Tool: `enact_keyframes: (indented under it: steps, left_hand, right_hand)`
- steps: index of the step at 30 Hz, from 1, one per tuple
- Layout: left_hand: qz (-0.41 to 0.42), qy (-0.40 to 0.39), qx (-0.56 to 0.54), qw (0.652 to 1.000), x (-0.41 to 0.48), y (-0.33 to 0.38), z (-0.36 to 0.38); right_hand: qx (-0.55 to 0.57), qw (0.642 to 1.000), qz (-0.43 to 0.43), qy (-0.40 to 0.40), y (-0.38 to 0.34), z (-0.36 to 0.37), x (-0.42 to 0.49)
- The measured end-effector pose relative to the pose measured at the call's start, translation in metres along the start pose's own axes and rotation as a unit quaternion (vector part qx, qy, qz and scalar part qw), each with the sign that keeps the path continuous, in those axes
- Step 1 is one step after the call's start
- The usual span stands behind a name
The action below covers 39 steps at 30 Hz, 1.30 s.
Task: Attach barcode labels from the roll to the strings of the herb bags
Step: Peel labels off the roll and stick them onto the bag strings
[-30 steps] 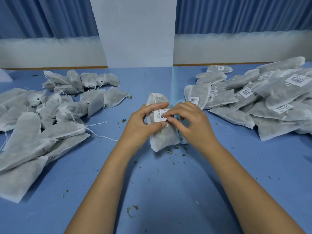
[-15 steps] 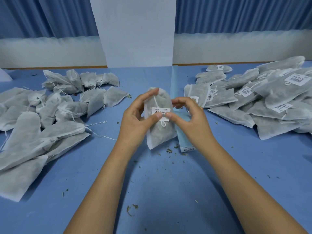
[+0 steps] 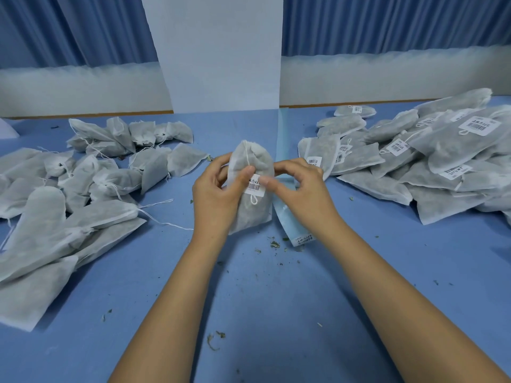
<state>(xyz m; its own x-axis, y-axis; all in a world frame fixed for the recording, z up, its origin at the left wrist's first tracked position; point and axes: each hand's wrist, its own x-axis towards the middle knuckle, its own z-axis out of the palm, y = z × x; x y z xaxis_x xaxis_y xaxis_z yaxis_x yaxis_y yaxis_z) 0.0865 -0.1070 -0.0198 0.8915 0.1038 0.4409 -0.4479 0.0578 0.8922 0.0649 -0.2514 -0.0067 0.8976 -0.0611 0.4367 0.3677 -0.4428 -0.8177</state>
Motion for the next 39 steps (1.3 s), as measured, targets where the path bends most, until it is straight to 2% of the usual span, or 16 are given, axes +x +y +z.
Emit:
enact_keyframes:
  steps: [6,11,15,17,20,22,24,28,30,32,33,35,36,37,39]
  left_hand:
    - [0.022,-0.036,0.037,0.998,0.022,0.016,0.011]
    - [-0.053,-0.118,0.114,0.985,0.053,0.035,0.027]
    - [-0.035,-0.095,0.134,0.986,0.066,0.053,0.050]
    - [-0.023,-0.116,0.151,0.981,0.069,0.061,0.065]
    - [-0.042,-0.153,0.137,0.978,0.066,0.066,0.085]
    - [-0.070,-0.154,0.120,0.978,0.061,0.062,0.093]
    - [-0.092,-0.160,0.135,0.973,0.056,0.055,0.095]
    - [-0.092,-0.157,0.176,0.967,0.047,0.040,0.094]
    - [-0.071,-0.119,0.229,0.963,0.046,0.030,0.088]
    - [-0.058,-0.050,0.341,0.937,0.043,0.015,0.072]
    - [-0.061,-0.015,0.426,0.902,0.041,0.007,0.059]
    - [-0.112,0.024,0.608,0.786,0.033,-0.011,0.027]
    - [-0.160,0.031,0.660,0.733,0.028,-0.020,0.011]
    - [-0.215,0.040,0.679,0.700,0.023,-0.026,-0.005]
    - [-0.312,0.066,0.651,0.689,0.015,-0.036,-0.031]
  right_hand:
    - [0.020,0.999,-0.013,0.049,-0.009,-0.013,0.020]
    - [0.111,0.980,0.016,0.167,-0.019,-0.031,0.045]
    - [0.123,0.984,0.027,0.122,-0.021,-0.047,0.050]
    - [0.149,0.982,0.045,0.104,-0.020,-0.056,0.048]
    - [0.198,0.964,0.109,0.141,-0.009,-0.075,0.043]
    - [0.212,0.940,0.203,0.171,0.006,-0.089,0.040]
    - [0.288,0.895,0.288,0.182,0.020,-0.104,0.038]
    - [0.491,0.767,0.316,0.265,0.046,-0.131,0.038]
    - [0.525,0.736,0.332,0.270,0.055,-0.133,0.034]
    - [0.526,0.728,0.340,0.279,0.058,-0.127,0.030]
    - [0.523,0.728,0.342,0.283,0.060,-0.123,0.027]
    - [0.515,0.737,0.346,0.268,0.058,-0.113,0.021]
    - [0.504,0.749,0.350,0.251,0.058,-0.109,0.019]
    - [0.489,0.763,0.350,0.235,0.057,-0.103,0.016]
    - [0.461,0.792,0.341,0.209,0.054,-0.090,0.015]
